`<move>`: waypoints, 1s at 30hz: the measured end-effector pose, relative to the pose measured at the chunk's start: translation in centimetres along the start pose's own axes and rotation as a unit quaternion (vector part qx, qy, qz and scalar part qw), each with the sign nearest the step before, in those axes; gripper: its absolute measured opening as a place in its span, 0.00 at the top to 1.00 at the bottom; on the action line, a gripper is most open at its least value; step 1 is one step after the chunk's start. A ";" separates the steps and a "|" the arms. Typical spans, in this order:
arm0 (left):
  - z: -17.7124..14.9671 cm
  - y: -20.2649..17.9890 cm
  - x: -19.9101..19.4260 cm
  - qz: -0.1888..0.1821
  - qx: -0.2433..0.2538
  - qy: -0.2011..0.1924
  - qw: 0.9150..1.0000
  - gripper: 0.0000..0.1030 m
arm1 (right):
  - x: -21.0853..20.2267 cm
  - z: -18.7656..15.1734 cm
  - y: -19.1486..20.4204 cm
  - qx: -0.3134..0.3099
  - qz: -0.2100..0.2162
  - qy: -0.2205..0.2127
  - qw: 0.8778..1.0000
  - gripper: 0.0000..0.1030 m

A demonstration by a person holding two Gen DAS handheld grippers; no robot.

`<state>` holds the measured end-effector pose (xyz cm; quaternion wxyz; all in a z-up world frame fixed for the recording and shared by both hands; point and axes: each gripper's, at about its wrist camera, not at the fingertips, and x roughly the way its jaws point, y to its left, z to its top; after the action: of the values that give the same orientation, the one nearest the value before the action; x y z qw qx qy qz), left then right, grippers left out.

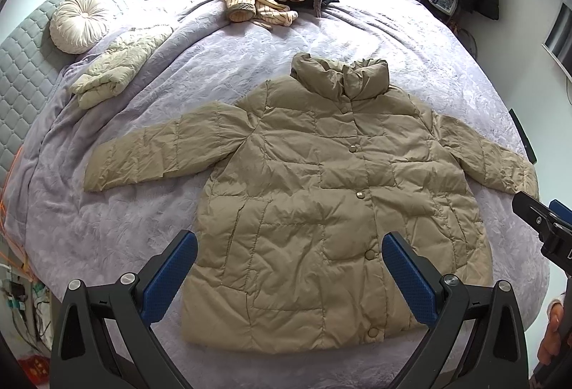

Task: Fold large clothes

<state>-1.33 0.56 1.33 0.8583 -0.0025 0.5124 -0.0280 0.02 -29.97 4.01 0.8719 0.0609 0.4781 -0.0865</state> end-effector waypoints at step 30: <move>-0.4 1.6 0.1 0.000 -0.004 0.004 1.000 0.00 | 0.0 -0.1 0.5 -0.002 -0.001 0.002 1.000 0.00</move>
<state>-1.53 2.14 1.00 0.8564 -0.0062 0.5155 -0.0263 0.11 -29.46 3.96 0.8710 0.0588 0.4802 -0.0857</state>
